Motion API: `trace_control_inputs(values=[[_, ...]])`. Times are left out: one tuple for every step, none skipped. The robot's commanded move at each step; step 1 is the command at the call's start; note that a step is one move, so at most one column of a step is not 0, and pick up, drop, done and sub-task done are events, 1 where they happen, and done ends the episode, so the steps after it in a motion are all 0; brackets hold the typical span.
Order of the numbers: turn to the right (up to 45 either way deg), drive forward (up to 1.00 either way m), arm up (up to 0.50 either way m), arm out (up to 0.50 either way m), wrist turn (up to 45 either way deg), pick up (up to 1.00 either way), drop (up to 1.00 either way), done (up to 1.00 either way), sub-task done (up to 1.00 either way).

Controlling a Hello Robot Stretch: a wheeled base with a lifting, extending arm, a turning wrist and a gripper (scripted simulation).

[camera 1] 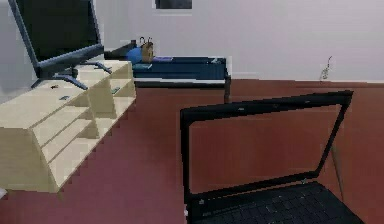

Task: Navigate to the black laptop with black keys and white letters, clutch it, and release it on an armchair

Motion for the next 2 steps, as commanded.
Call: trace_control_inputs(values=[[21.0, 0.00, 0.00, 0.00, 0.0, 0.00, 0.00, 0.00, 0.00], [0.0, 1.00, 0.00, 0.00, 0.0, 0.00, 0.00, 0.00, 0.00]])
